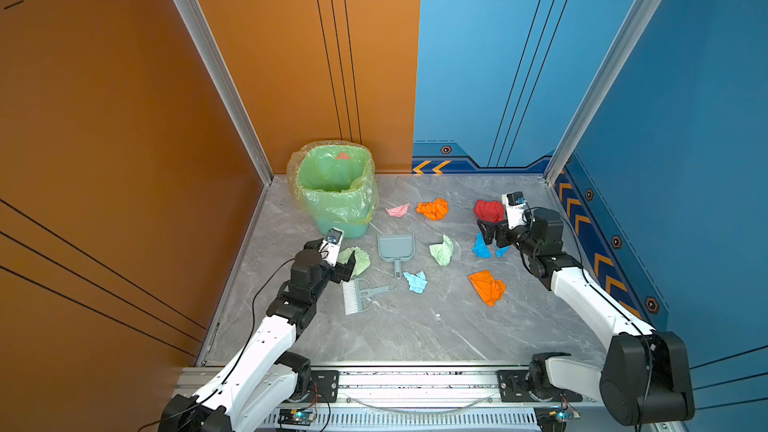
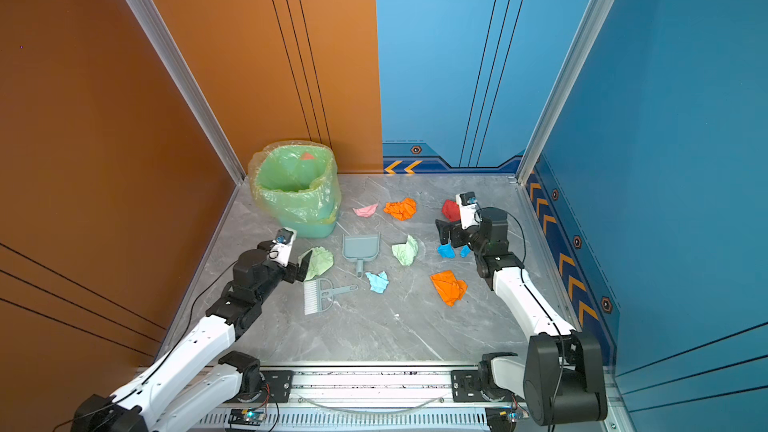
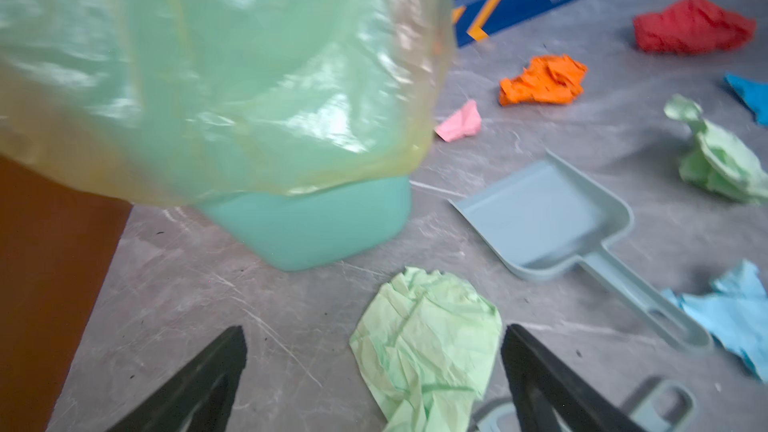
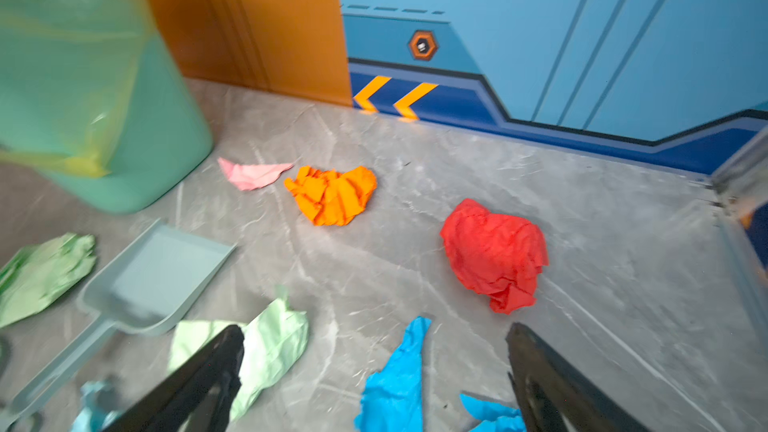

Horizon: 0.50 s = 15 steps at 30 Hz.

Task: Sweep away the paper scraps from the table
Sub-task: 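Reach the left gripper over the brush handle while the right nears the dustpan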

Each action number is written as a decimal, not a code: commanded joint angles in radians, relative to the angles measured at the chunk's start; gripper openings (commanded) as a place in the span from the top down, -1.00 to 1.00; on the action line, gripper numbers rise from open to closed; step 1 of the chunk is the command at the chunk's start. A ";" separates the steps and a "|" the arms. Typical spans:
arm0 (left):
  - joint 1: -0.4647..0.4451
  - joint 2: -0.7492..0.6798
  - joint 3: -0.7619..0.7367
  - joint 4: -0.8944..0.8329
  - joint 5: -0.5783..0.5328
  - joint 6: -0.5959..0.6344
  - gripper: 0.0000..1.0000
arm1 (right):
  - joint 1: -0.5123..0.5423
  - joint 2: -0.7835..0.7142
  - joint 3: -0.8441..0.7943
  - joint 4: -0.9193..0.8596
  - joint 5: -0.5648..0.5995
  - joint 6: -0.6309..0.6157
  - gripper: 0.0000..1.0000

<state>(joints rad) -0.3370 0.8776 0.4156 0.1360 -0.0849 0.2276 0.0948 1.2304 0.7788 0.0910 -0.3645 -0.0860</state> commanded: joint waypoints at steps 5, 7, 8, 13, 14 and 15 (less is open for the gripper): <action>-0.123 0.042 0.104 -0.233 0.017 0.175 -0.95 | 0.154 -0.004 0.158 -0.435 -0.121 -0.132 -1.00; -0.132 0.050 0.133 -0.277 0.013 0.185 -0.95 | 0.190 -0.006 0.170 -0.457 -0.138 -0.141 -0.99; -0.133 0.057 0.150 -0.305 0.016 0.196 -0.95 | 0.205 -0.007 0.174 -0.461 -0.149 -0.142 -1.00; -0.146 0.089 0.205 -0.431 0.022 0.278 -0.95 | 0.262 -0.003 0.178 -0.469 -0.175 -0.150 -1.00; -0.148 0.096 0.210 -0.446 0.021 0.293 -0.95 | 0.271 -0.001 0.178 -0.472 -0.179 -0.151 -0.99; -0.147 0.102 0.216 -0.460 0.021 0.305 -0.95 | 0.277 0.001 0.178 -0.473 -0.184 -0.150 -1.00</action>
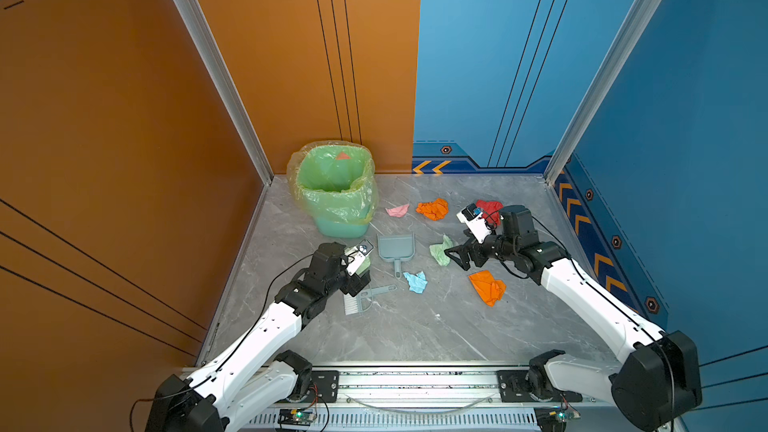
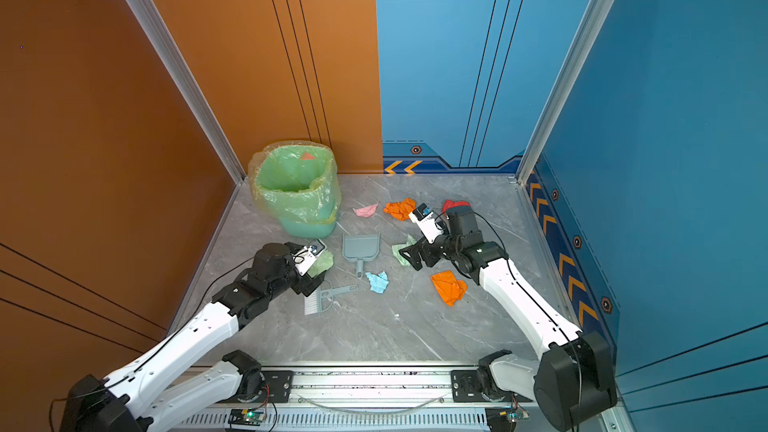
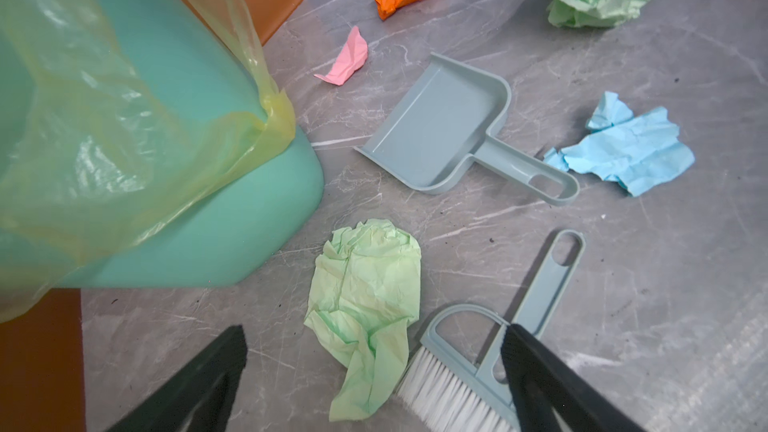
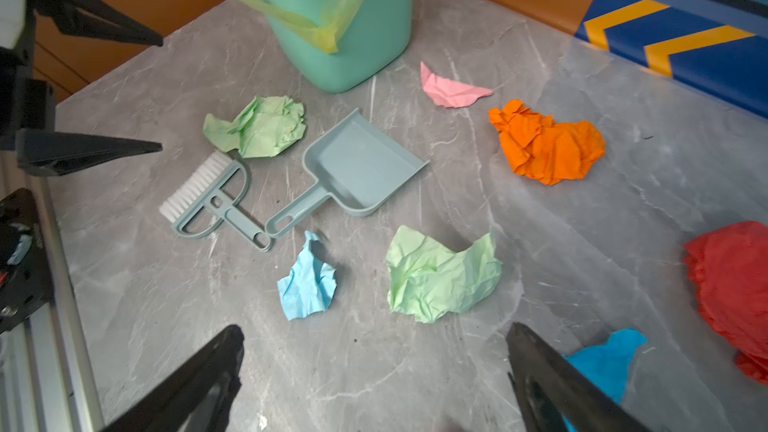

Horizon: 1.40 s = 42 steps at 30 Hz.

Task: Sweep away the paper scraps from the table
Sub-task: 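Reach the left gripper over the brush handle while the right nears the dustpan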

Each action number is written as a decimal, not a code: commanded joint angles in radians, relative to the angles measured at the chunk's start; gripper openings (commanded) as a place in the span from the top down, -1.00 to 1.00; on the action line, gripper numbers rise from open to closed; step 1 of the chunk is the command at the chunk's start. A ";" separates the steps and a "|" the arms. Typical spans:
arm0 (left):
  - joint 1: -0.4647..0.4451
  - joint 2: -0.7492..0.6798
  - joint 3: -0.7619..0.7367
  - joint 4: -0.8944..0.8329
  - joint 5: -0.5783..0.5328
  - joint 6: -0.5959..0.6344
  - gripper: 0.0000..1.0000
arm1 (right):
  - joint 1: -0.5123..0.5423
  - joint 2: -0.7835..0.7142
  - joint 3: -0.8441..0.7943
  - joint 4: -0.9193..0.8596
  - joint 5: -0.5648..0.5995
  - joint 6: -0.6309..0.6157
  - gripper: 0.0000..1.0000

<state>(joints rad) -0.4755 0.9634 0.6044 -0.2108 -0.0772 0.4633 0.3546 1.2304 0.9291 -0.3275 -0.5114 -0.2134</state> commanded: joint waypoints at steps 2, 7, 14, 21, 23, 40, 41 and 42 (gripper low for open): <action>-0.008 0.029 0.041 -0.150 0.023 0.096 -0.95 | 0.032 0.007 0.026 -0.058 -0.041 -0.023 -1.00; 0.003 0.053 0.040 -0.164 0.064 0.170 -0.95 | 0.065 0.017 0.016 -0.049 -0.041 -0.010 -1.00; 0.018 0.141 0.054 -0.187 0.125 0.233 -0.95 | 0.100 0.036 0.026 -0.035 -0.032 -0.011 -0.99; 0.018 0.234 0.096 -0.200 0.185 0.276 -0.96 | 0.122 0.051 0.043 -0.031 -0.026 -0.007 -1.00; 0.019 0.252 0.107 -0.210 0.186 0.289 -0.96 | 0.124 0.050 0.043 -0.028 -0.020 -0.007 -0.99; 0.016 0.332 0.157 -0.281 0.218 0.367 -0.96 | 0.129 0.055 0.021 0.008 -0.001 0.000 -1.00; 0.015 0.338 0.160 -0.284 0.220 0.368 -0.96 | 0.129 0.054 0.020 0.008 0.000 -0.001 -1.00; 0.016 0.343 0.165 -0.285 0.223 0.369 -0.96 | 0.129 0.052 0.019 0.007 0.001 0.000 -0.99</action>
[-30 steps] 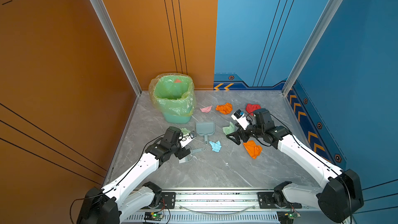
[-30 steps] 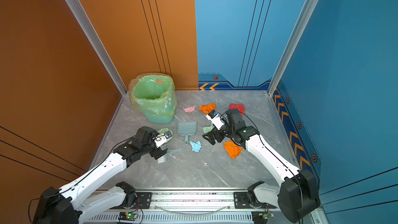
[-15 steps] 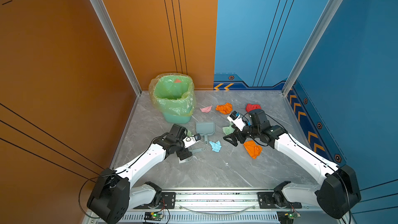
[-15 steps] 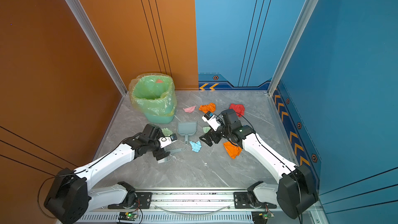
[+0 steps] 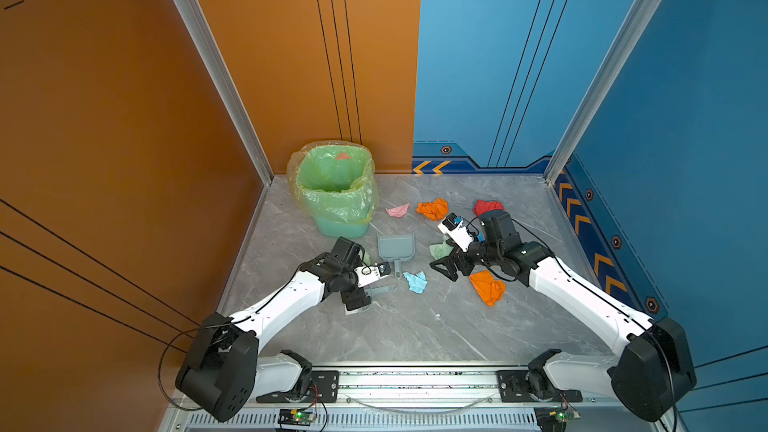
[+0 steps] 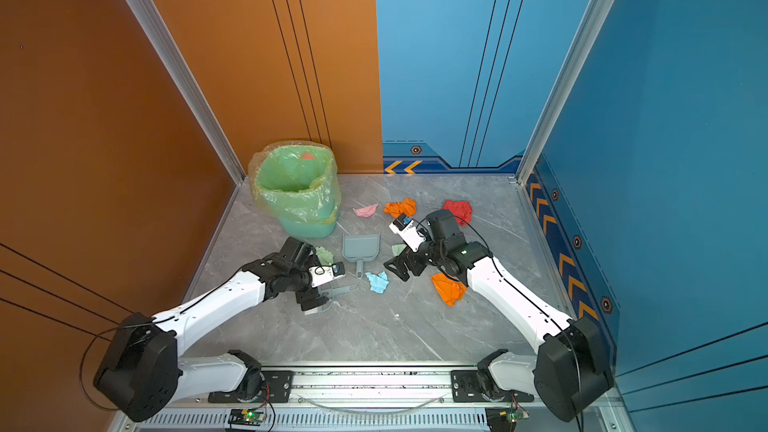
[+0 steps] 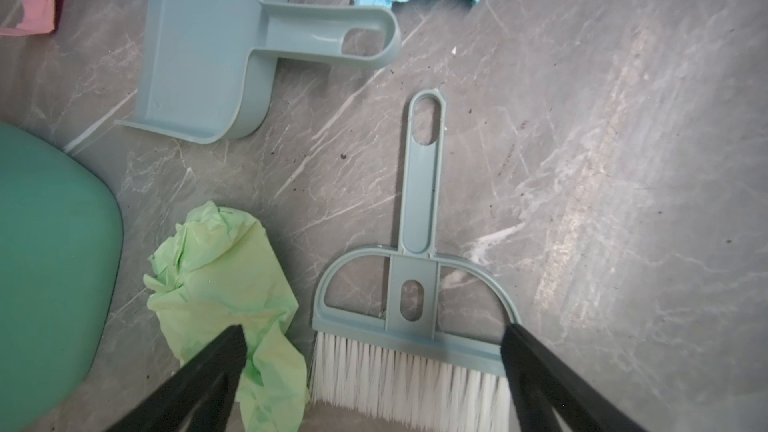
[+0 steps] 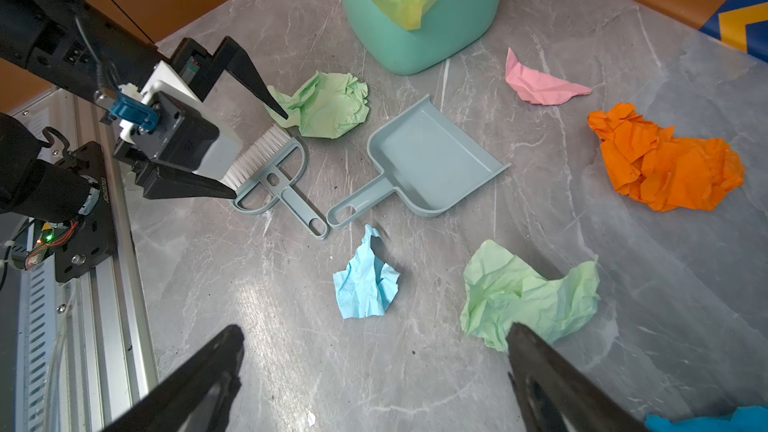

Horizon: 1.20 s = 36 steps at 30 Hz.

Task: Sweep away the paper scraps from the table
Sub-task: 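Reach the left gripper over the brush handle while the right nears the dustpan, then lower the left gripper and close it on the hand brush handle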

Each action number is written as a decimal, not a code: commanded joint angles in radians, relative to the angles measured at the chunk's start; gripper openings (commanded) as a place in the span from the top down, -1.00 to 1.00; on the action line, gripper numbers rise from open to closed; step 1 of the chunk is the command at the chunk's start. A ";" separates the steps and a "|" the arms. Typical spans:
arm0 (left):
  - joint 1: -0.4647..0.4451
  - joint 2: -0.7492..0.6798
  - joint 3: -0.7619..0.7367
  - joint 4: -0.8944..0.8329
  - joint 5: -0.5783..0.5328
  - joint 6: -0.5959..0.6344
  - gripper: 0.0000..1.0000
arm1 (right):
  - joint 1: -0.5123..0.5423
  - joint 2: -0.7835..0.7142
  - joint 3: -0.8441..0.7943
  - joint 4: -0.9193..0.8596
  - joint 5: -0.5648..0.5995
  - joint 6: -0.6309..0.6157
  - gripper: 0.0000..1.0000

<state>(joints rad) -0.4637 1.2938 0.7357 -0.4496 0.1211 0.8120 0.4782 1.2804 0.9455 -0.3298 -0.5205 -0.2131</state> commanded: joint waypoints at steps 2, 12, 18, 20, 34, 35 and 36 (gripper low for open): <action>0.001 0.020 0.039 -0.046 0.029 0.027 -0.96 | 0.005 -0.001 0.001 0.011 0.012 -0.001 -0.99; -0.007 0.057 0.063 -0.086 0.021 0.043 -0.98 | 0.005 -0.021 -0.012 0.006 0.033 -0.008 -1.00; -0.011 0.100 0.083 -0.108 0.006 0.045 -0.95 | 0.005 -0.031 -0.018 0.008 0.036 -0.011 -1.00; -0.013 0.111 0.091 -0.118 0.006 0.045 -0.93 | 0.005 -0.032 -0.019 0.011 0.036 -0.011 -1.00; -0.020 0.163 0.099 -0.127 0.005 0.053 -0.84 | 0.005 -0.021 -0.021 0.024 0.033 -0.005 -1.00; -0.020 0.164 0.100 -0.127 0.005 0.053 -0.83 | 0.005 -0.019 -0.022 0.026 0.033 -0.005 -0.99; -0.020 0.168 0.099 -0.127 0.003 0.053 -0.82 | 0.005 -0.018 -0.022 0.025 0.034 -0.005 -0.99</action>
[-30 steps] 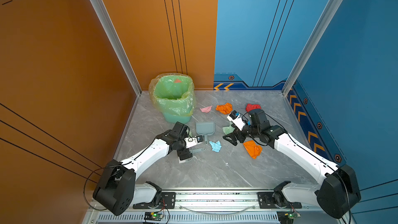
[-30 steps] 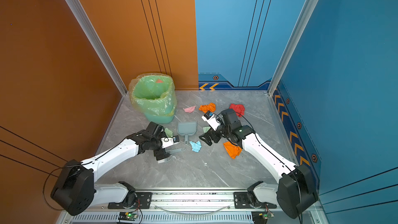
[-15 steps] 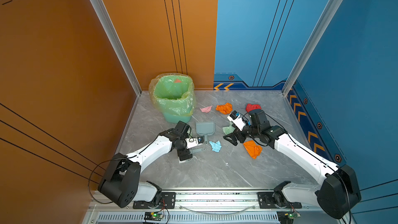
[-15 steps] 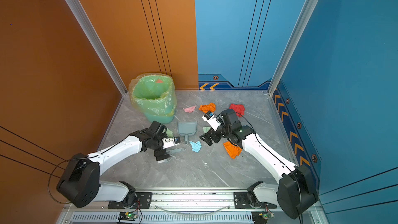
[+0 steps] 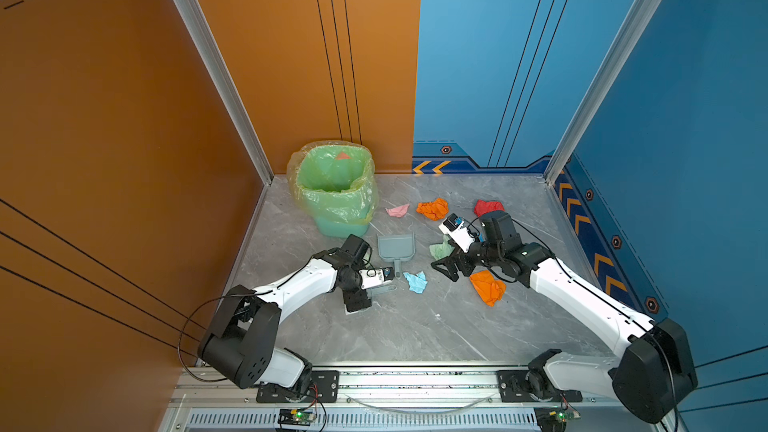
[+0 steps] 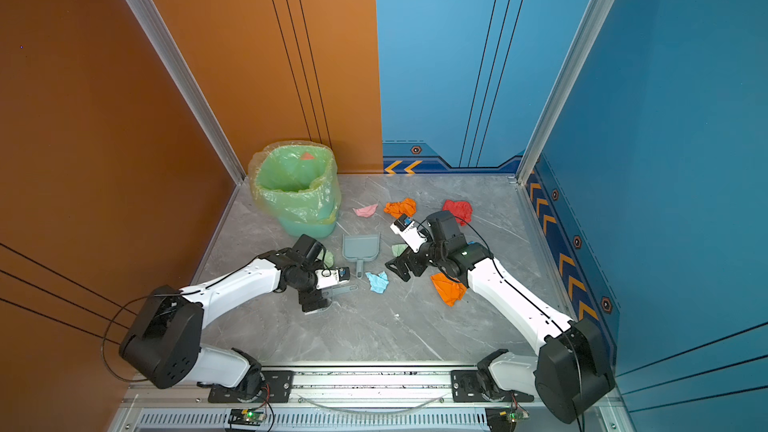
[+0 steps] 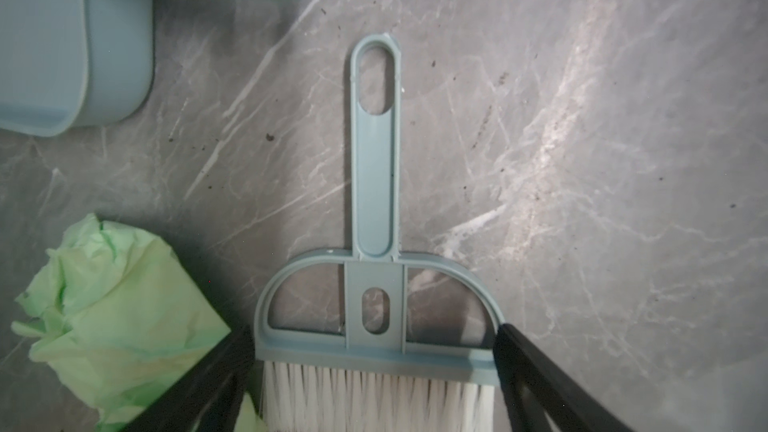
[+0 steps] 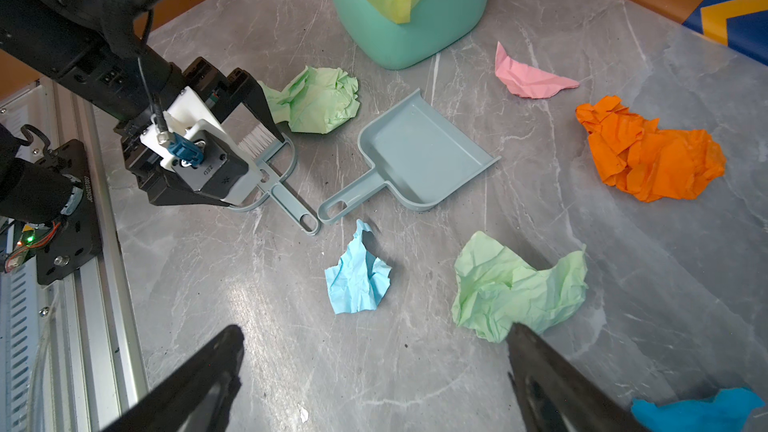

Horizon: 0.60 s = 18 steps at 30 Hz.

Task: Sweep away the paper scraps from the table
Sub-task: 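Lower the left gripper and close it on the hand brush handle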

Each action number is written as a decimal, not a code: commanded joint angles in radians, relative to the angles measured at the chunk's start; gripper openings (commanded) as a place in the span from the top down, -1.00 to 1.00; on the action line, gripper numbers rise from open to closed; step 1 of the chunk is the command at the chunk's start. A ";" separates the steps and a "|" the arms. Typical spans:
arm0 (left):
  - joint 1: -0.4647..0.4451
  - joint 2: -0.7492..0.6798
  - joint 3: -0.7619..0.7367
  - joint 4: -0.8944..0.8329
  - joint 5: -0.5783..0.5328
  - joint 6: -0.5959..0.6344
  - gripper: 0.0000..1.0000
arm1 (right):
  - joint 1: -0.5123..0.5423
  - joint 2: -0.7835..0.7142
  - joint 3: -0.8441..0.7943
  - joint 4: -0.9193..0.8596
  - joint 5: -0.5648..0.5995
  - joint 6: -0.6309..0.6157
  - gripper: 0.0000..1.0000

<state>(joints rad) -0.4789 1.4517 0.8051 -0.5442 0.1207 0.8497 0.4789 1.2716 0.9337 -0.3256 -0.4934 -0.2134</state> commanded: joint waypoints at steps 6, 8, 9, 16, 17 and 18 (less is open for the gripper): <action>-0.005 0.031 0.037 -0.032 0.002 0.016 -0.77 | 0.004 -0.006 -0.009 0.026 0.007 -0.004 -0.99; -0.004 0.039 0.041 -0.033 0.005 0.017 -0.75 | 0.004 -0.006 -0.009 0.026 0.007 -0.002 -1.00; -0.006 0.043 0.040 -0.033 0.004 0.021 -0.75 | 0.004 -0.007 -0.010 0.026 0.006 -0.002 -1.00; -0.001 0.073 0.057 -0.049 0.001 0.028 -0.62 | 0.003 -0.012 -0.015 0.026 0.013 -0.004 -0.99; 0.000 0.079 0.060 -0.049 0.004 0.026 -0.61 | 0.003 -0.013 -0.016 0.026 0.012 -0.004 -1.00; 0.001 0.082 0.061 -0.050 0.004 0.027 -0.60 | 0.003 -0.014 -0.016 0.025 0.012 -0.006 -0.99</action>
<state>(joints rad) -0.4789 1.5200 0.8364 -0.5583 0.1173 0.8677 0.4789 1.2716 0.9337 -0.3210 -0.4934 -0.2134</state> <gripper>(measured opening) 0.803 0.998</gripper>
